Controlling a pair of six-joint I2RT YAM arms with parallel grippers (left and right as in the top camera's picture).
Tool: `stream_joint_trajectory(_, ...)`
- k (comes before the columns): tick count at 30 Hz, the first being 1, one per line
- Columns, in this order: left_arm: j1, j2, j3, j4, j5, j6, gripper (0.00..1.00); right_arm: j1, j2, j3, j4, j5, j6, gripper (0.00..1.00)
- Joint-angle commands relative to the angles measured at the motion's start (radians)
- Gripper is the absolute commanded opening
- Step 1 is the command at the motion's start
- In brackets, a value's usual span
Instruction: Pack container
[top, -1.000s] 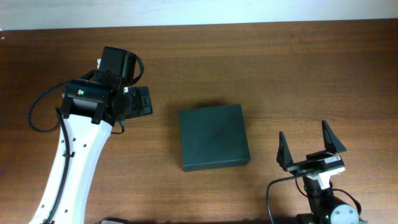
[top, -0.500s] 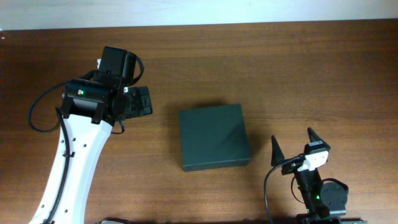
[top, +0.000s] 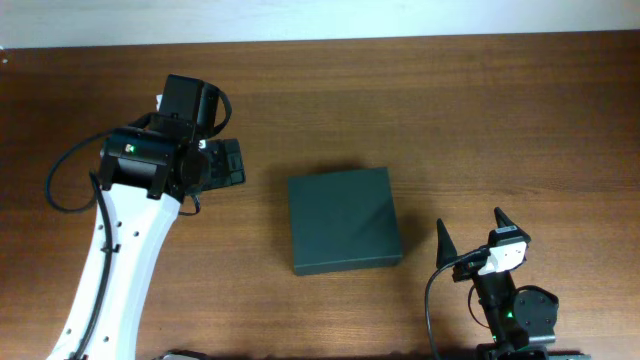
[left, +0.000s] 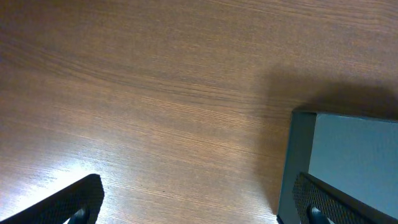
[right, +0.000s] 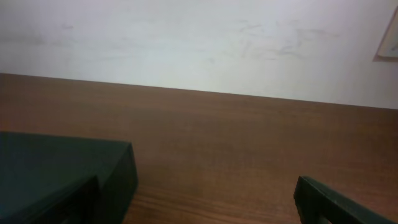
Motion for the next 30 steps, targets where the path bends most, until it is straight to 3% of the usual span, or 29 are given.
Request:
stream_joint_trajectory(1,-0.002,-0.021,-0.004,0.002,-0.007,-0.002,0.99,0.004,-0.011,-0.005,-0.008,0.019,-0.002,0.99)
stream_joint_trajectory(25,-0.002,-0.022,-0.004,0.002,-0.008,-0.002,0.99,0.004,-0.011,-0.005,-0.008,0.019,-0.002,0.99)
stream_joint_trajectory(30,-0.002,-0.09,-0.004,-0.032,-0.007,-0.002,0.99,0.004,-0.011,-0.005,-0.008,0.019,-0.002,0.99)
